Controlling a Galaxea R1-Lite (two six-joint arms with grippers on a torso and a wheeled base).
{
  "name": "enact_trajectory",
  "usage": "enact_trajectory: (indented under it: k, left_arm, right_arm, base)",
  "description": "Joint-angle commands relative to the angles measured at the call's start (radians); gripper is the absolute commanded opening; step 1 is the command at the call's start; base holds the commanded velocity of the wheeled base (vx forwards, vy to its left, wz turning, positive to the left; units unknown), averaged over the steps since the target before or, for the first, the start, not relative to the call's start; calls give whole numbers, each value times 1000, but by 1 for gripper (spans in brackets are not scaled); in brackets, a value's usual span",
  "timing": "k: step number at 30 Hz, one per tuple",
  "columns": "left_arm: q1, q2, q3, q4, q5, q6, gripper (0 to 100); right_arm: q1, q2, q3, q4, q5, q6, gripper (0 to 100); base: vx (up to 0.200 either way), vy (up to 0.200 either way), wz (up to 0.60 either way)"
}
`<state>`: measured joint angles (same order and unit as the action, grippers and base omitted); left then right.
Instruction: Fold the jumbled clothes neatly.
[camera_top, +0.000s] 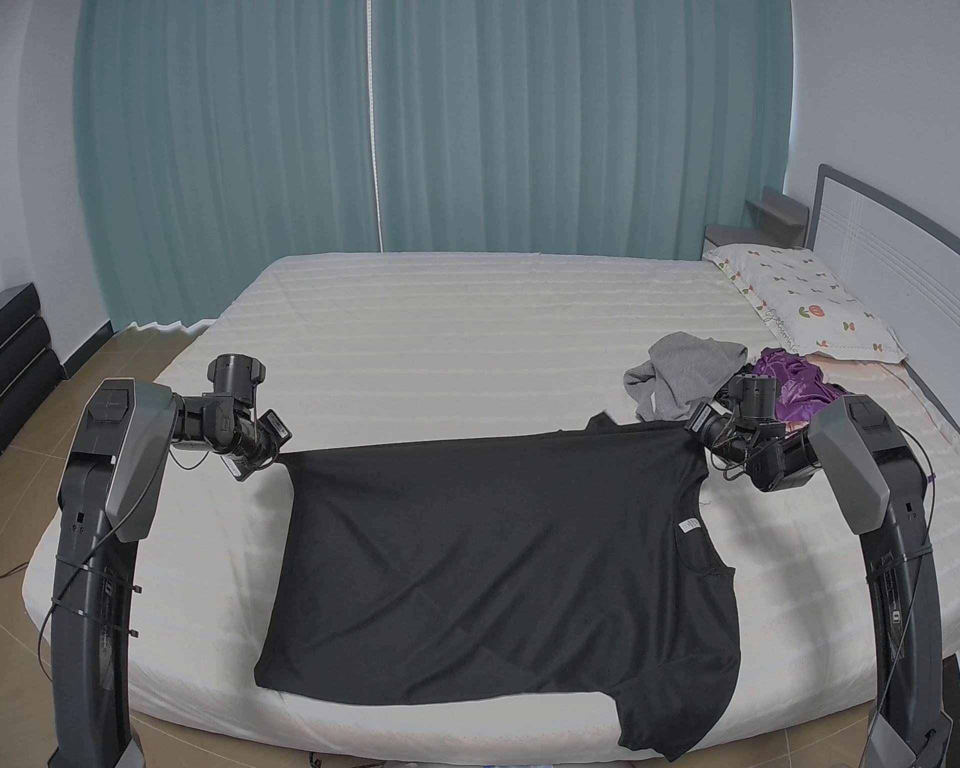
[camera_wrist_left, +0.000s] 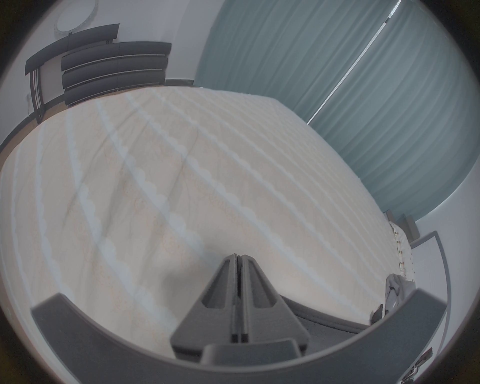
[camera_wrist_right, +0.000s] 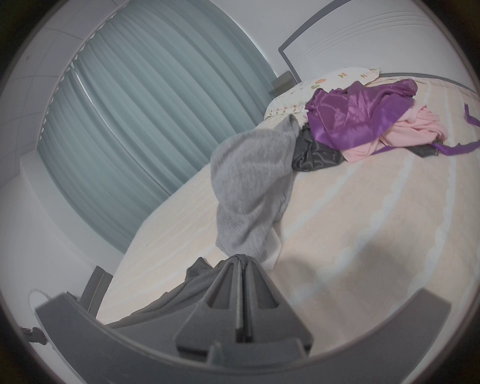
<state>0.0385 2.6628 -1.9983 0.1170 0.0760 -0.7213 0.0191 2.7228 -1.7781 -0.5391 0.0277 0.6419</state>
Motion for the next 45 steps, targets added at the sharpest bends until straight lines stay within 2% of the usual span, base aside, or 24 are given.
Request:
enact_trajectory:
  k: [1, 7, 17, 22, 28, 41, 42, 45]
  left_arm:
    - [4, -15, -2, -22, 10, 3, 0]
    - [1, 17, -2, -151, 13, 3, 0]
    - [0, 48, -2, -211, 7, -1, 0]
    - [-11, 77, -2, -263, 5, -1, 0]
    - [-34, 135, -2, -395, 15, 2, 0]
    - [-39, 149, -2, -401, 11, -15, 0]
    - [-39, 149, -2, -401, 10, -15, 100]
    - [-39, 149, -2, -401, 8, -15, 100]
  right_arm:
    - [-7, -15, -4, -16, -2, 7, 0]
    - [-1, 54, -86, -59, -14, 8, 0]
    - [19, 141, -218, -64, -38, 5, 0]
    - [39, 176, -222, -62, -55, -7, 0]
    - [42, 210, -222, -90, -57, -38, 0]
    - [42, 232, -222, -102, -57, -48, 0]
    - [42, 233, -222, -102, -57, -50, 100]
    - [42, 233, -222, -104, -57, -50, 100]
  base:
    - [0, 0, 0]
    - [0, 0, 0]
    - [0, 0, 0]
    - [0, 0, 0]
    - [0, 0, 0]
    - [0, 0, 0]
    - [0, 0, 0]
    - [0, 0, 0]
